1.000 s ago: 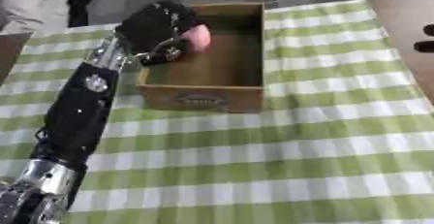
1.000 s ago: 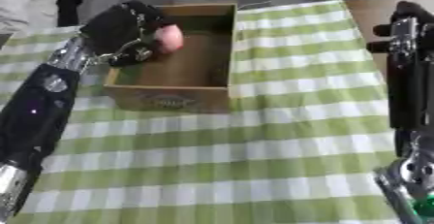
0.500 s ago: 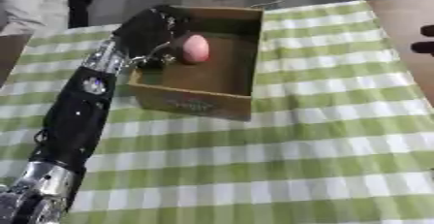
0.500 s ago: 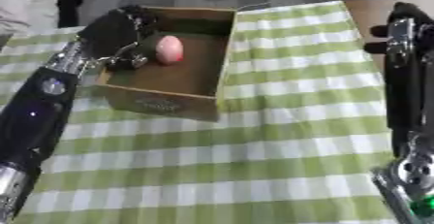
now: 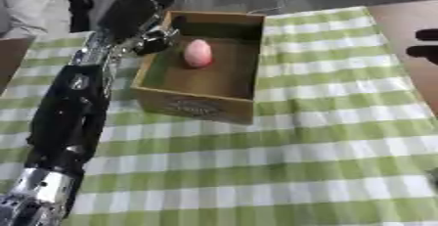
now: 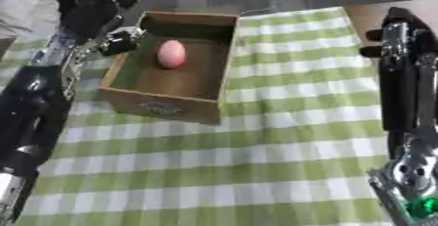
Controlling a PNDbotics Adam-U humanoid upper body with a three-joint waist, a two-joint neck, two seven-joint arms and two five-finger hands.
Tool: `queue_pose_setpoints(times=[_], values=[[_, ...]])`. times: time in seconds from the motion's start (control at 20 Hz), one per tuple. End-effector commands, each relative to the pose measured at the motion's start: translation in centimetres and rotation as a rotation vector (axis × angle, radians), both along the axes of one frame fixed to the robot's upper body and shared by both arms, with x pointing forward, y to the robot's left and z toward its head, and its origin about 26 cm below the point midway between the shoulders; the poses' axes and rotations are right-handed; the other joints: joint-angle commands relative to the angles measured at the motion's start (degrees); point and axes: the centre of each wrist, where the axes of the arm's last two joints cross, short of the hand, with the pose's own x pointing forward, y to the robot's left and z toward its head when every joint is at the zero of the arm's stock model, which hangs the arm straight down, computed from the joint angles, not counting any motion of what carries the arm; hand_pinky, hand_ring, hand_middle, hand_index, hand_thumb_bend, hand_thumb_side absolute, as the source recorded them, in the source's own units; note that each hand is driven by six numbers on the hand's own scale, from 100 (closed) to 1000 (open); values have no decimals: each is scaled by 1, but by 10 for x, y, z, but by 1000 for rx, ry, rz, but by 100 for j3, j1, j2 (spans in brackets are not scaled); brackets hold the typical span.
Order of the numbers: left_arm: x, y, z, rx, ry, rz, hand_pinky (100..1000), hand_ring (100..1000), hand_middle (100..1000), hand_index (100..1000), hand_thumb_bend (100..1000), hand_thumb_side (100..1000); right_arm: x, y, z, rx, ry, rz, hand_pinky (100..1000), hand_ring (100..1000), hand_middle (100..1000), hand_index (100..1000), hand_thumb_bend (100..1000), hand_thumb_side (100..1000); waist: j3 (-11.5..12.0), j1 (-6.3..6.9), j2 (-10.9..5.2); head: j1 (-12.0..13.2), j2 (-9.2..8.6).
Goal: Pick up objects on the table and place them in the box.
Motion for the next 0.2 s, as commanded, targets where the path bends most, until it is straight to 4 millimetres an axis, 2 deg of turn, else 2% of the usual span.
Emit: queue_pose_setpoints(times=[0.05, 0.2], values=[[-19, 3, 34, -187, -121, -210, 528, 582, 602, 780, 100, 281, -4, -1, 5, 17, -17, -25, 858, 662, 657, 891, 100, 1000, 58, -57, -202, -96, 89], [-41, 9, 49, -288, -55, -302, 499, 562, 581, 734, 100, 355, -3, -2, 4, 25, -20, -36, 858, 663, 658, 891, 100, 1000, 175, -92, -276, -217, 197]])
